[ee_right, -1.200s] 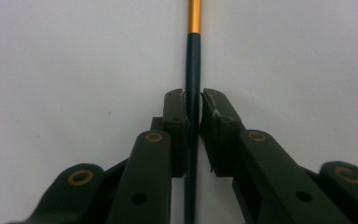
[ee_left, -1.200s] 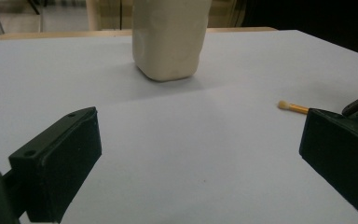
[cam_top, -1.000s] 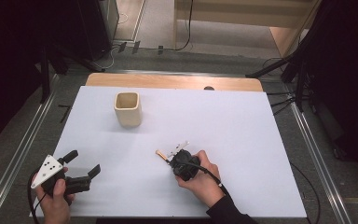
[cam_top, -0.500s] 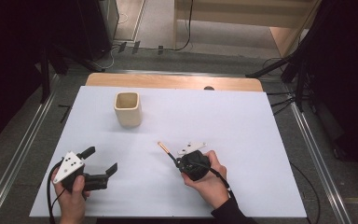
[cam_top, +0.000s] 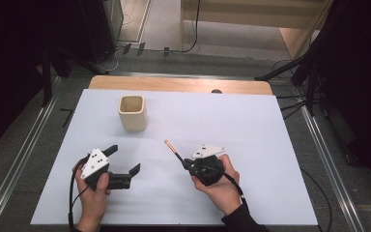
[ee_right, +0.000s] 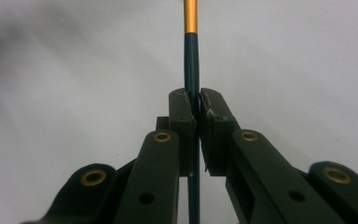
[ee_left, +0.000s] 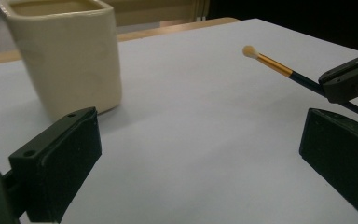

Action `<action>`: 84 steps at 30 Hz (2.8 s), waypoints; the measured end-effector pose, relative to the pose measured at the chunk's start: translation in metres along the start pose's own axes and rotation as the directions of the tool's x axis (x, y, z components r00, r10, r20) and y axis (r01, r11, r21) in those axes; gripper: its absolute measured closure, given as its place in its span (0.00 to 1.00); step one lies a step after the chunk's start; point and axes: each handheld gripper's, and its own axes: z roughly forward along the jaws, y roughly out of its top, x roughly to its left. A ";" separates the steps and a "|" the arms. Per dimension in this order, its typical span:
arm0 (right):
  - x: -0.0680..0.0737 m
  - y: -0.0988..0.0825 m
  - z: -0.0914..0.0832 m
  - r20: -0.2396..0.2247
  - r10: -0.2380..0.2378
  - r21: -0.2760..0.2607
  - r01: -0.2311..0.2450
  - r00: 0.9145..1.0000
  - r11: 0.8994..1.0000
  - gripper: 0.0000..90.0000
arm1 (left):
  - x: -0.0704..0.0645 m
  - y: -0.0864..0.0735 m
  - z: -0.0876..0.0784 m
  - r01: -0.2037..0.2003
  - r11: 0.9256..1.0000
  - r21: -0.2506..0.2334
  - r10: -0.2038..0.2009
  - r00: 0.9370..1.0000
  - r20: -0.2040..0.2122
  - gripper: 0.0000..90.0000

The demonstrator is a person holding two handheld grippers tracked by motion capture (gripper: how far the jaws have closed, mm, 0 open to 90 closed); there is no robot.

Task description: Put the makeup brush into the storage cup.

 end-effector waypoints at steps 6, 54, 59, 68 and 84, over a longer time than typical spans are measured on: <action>-0.004 -0.001 -0.002 -0.022 0.010 -0.036 -0.011 1.000 0.999 0.95 | -0.006 0.006 0.010 0.004 1.000 -0.008 -0.004 1.000 0.029 0.00; 0.024 -0.005 -0.014 -0.019 -0.071 -0.284 0.063 0.997 0.957 0.95 | -0.036 0.030 0.055 0.337 0.940 0.057 -0.329 0.846 0.421 0.55; 0.027 -0.005 -0.013 -0.019 -0.076 -0.287 0.067 0.997 0.956 0.95 | -0.035 0.030 0.056 0.356 0.932 0.071 -0.351 0.831 0.431 0.61; 0.031 -0.006 -0.012 -0.016 -0.084 -0.294 0.075 0.996 0.953 0.95 | -0.034 0.031 0.056 0.398 0.915 0.072 -0.385 0.805 0.451 0.70; 0.032 -0.008 -0.011 -0.013 -0.126 -0.316 0.116 0.992 0.942 0.79 | -0.034 0.032 0.052 0.383 0.922 0.055 -0.363 0.806 0.468 0.93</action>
